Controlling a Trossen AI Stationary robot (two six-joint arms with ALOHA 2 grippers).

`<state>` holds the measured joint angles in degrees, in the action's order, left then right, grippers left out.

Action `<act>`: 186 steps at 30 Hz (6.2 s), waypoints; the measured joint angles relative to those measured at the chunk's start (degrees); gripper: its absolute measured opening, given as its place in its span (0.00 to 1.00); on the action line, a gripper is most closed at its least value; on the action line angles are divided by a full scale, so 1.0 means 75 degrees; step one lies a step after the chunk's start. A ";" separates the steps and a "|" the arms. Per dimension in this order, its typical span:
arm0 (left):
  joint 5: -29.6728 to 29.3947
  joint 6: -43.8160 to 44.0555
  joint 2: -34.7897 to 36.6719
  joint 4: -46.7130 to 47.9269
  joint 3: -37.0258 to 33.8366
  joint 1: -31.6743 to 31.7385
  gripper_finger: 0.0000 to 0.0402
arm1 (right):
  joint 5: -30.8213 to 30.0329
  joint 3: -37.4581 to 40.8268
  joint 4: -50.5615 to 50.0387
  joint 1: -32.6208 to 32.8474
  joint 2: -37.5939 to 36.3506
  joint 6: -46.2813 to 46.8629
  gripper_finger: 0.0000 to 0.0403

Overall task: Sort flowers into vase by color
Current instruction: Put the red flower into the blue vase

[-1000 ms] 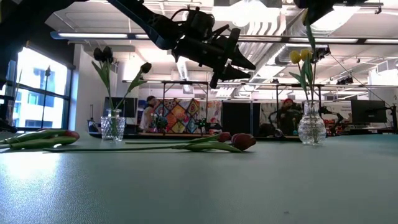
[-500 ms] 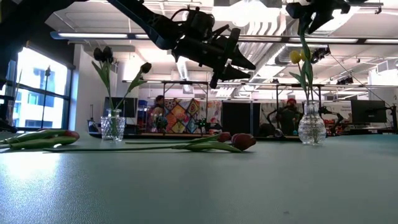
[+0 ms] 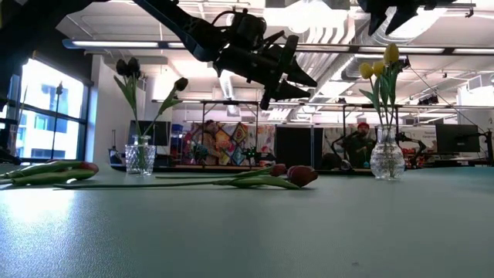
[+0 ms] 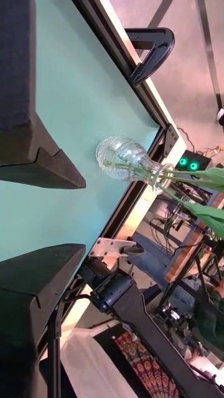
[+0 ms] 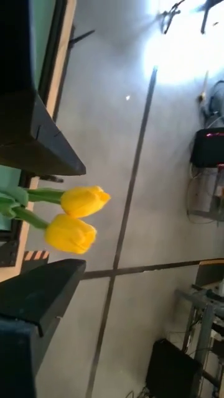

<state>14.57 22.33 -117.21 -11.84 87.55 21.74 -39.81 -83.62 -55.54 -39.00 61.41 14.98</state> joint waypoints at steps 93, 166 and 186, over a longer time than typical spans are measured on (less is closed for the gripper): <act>-0.1196 -0.0234 0.0343 0.3412 -0.0015 -0.0444 0.35 | 0.3648 0.4219 0.3187 0.5409 -0.0900 0.3012 0.55; -0.1197 -0.0908 0.2081 0.0843 -0.4110 -0.0093 0.35 | 0.2448 0.6759 0.7830 0.5665 -0.1498 0.3751 0.55; -0.2093 -0.2269 0.0133 0.2209 -0.2337 0.1089 0.35 | 0.2448 0.6759 0.6978 0.5549 -0.1480 0.5224 0.55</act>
<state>-1.13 5.31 -116.21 4.73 70.02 29.90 -21.45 -32.93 -3.20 2.61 50.30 54.17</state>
